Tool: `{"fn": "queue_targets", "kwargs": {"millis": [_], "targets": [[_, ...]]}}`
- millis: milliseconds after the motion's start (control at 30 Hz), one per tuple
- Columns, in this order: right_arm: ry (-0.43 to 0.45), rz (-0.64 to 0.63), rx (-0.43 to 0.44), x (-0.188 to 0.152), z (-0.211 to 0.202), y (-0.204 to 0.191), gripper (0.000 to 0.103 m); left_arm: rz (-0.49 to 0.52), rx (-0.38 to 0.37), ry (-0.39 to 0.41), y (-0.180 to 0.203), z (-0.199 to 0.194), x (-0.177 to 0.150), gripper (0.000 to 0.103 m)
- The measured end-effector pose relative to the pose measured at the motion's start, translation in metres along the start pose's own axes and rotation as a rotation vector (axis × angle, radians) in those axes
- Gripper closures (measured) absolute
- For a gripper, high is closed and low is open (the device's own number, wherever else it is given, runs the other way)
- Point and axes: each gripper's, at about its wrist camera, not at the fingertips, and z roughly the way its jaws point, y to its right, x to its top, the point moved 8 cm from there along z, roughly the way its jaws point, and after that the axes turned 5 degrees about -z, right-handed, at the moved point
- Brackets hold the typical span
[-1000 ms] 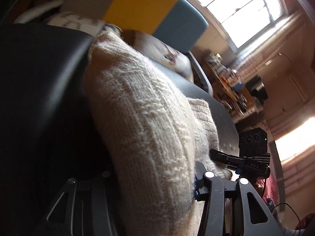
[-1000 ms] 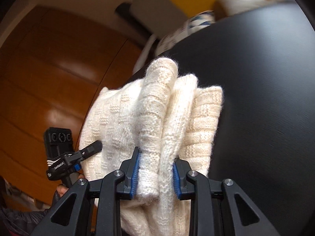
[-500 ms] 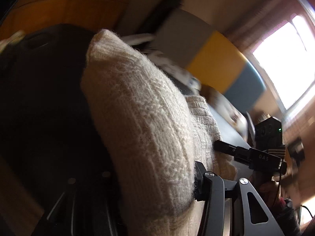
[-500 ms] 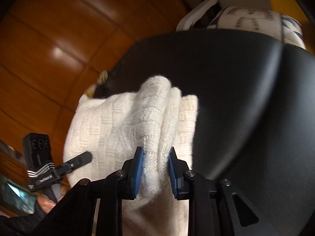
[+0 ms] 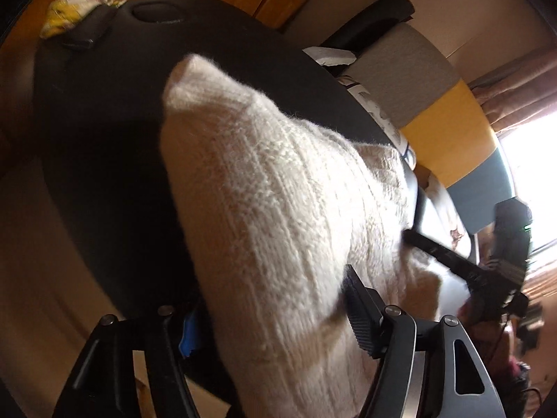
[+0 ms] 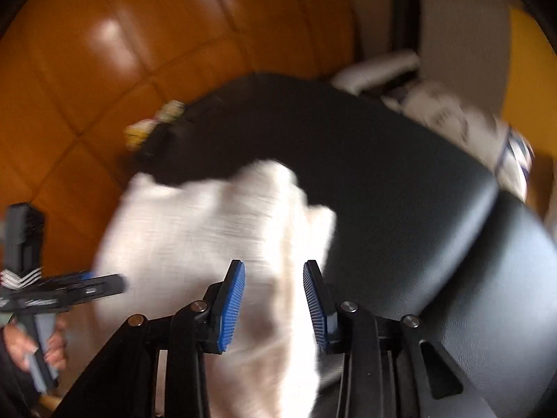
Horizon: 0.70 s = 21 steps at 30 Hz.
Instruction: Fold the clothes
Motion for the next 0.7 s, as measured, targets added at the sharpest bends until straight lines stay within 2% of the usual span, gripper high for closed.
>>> {"fn": "queue_targets", "kwargs": {"millis": [100,200,233,267,367,433,533,600,700], "targets": [[-0.014,-0.140,0.074,-0.003,-0.009,-0.039,0.069,0.023,0.041,0.038,-0.009,-0.014,0.002,0.033],[-0.086,-0.243,-0.008,-0.022,-0.003,-0.048,0.069,0.051,0.051,0.115,-0.017,-0.033,0.011,0.033],[-0.124,-0.254,-0.079,-0.029,0.006,-0.042,0.069,0.060,0.046,0.140,-0.018,-0.038,0.016,0.033],[-0.156,-0.255,-0.133,-0.037,0.014,-0.034,0.069,0.071,0.037,0.164,-0.018,-0.041,0.022,0.032],[-0.199,-0.147,-0.128,-0.066,0.028,-0.008,0.070,0.090,0.021,0.204,-0.018,-0.037,0.042,0.032],[-0.219,-0.068,-0.117,-0.085,0.037,0.009,0.070,0.103,0.027,0.193,-0.002,-0.023,0.037,0.032],[-0.173,0.049,-0.042,-0.086,0.035,0.022,0.069,0.093,0.052,0.135,0.034,0.004,0.032,0.032],[-0.176,0.036,-0.037,-0.083,0.036,0.023,0.069,0.105,0.088,0.131,0.056,0.004,0.023,0.031],[-0.136,-0.041,-0.070,-0.065,0.020,0.018,0.069,0.144,0.115,0.136,0.059,0.006,0.019,0.027]]}}
